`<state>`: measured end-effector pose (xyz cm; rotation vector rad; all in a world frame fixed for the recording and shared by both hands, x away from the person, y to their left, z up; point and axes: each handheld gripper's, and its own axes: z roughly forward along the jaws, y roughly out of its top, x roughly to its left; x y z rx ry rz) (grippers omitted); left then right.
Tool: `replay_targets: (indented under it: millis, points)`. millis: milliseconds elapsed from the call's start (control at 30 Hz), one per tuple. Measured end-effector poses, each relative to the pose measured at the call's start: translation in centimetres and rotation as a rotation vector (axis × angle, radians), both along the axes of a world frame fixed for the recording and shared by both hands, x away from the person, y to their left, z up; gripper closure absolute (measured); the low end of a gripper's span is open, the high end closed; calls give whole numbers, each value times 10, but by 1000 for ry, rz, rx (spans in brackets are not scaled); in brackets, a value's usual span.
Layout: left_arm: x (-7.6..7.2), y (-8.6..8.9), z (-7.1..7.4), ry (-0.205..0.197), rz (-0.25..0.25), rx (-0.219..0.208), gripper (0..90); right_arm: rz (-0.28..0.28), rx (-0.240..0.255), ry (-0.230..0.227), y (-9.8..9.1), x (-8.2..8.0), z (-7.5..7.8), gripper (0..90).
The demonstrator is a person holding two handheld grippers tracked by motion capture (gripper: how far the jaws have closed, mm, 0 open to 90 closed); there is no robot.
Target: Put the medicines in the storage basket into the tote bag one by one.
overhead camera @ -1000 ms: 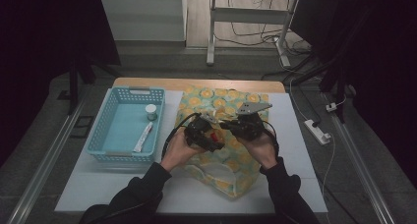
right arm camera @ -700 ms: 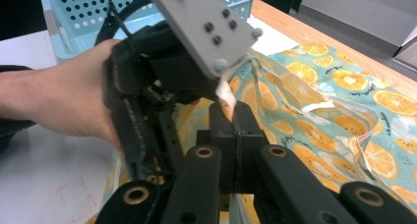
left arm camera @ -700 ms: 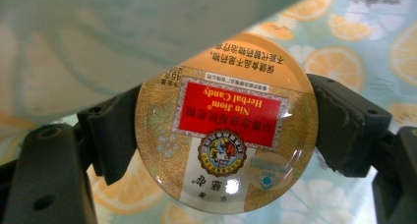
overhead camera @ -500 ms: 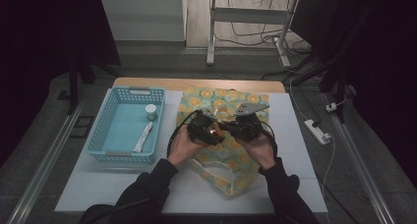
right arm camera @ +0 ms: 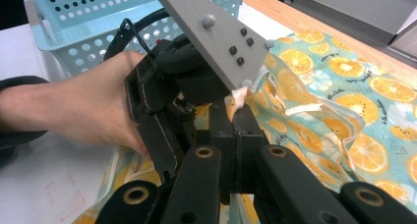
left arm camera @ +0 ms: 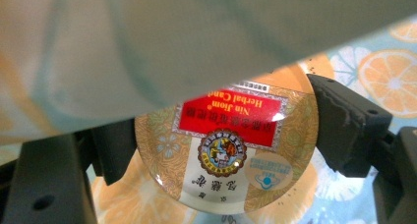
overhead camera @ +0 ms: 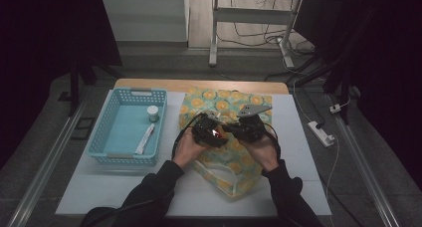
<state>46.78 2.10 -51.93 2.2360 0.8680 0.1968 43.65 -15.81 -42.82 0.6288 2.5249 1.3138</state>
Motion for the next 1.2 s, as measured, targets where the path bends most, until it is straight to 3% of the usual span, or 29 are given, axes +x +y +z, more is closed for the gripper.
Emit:
replay_targets:
  millis: [167,433,800,1200]
  points:
    - [-2,-1,0,-4,6,-3,163,-10,-3,7,-2,2,-1,900]
    - [-11,5,15,7,15,-13,104,-13,14,-2,-5,2,3,900]
    - [-26,15,36,15,-22,-48,1,-3,20,1,-5,1,4,900]
    - [-46,33,46,44,-63,-76,1,-8,35,-1,-8,1,6,900]
